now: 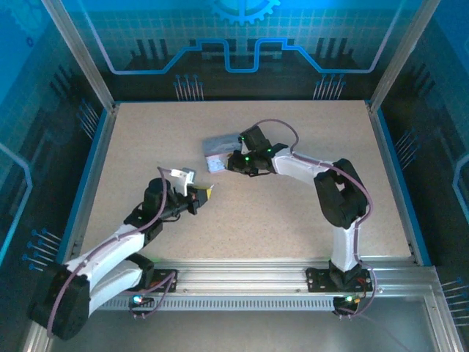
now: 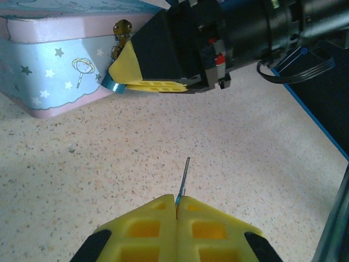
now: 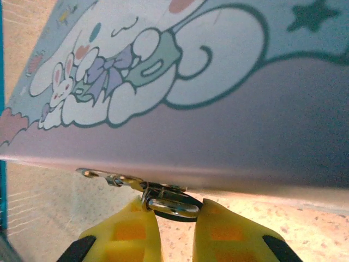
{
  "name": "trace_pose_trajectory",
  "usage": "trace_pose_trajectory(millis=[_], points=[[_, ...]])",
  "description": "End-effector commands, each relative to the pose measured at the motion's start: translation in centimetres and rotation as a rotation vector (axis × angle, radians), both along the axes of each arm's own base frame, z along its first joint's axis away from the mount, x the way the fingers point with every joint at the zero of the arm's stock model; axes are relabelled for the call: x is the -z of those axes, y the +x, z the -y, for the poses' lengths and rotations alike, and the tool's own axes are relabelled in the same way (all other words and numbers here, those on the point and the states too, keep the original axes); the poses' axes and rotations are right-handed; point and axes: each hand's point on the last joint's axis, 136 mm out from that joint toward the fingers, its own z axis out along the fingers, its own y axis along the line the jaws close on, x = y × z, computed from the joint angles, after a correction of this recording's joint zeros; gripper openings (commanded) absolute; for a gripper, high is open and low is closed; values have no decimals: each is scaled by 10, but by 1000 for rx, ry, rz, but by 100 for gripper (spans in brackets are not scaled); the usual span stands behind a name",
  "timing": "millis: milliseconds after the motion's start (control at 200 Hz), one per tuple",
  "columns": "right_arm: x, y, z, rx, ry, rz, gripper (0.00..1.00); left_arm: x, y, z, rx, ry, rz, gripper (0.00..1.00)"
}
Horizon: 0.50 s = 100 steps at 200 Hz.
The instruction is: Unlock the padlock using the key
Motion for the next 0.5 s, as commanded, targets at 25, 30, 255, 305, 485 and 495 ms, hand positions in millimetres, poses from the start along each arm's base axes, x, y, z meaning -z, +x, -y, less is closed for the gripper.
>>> trace_pose_trajectory(millis=[25,30,255,305,485,495], points=[[-45,-9,-14,-57,132,28,4,-5,13,10,26,-16,84,0],[-46,-9,-15,-59,133,27,4,-6,14,10,27,-19,86,0],[-68,-18,-14,-97,155,31,3,1,31,20,47,-49,108,0],[-71,-19,-13,-101,158,30,3,1,34,20,50,-61,103,0],[-64,-17,2,-72,51,59,8,3,40,10,22,-103,84,0],[-63,-18,3,-70,37,61,8,3,40,10,22,-100,86,0]])
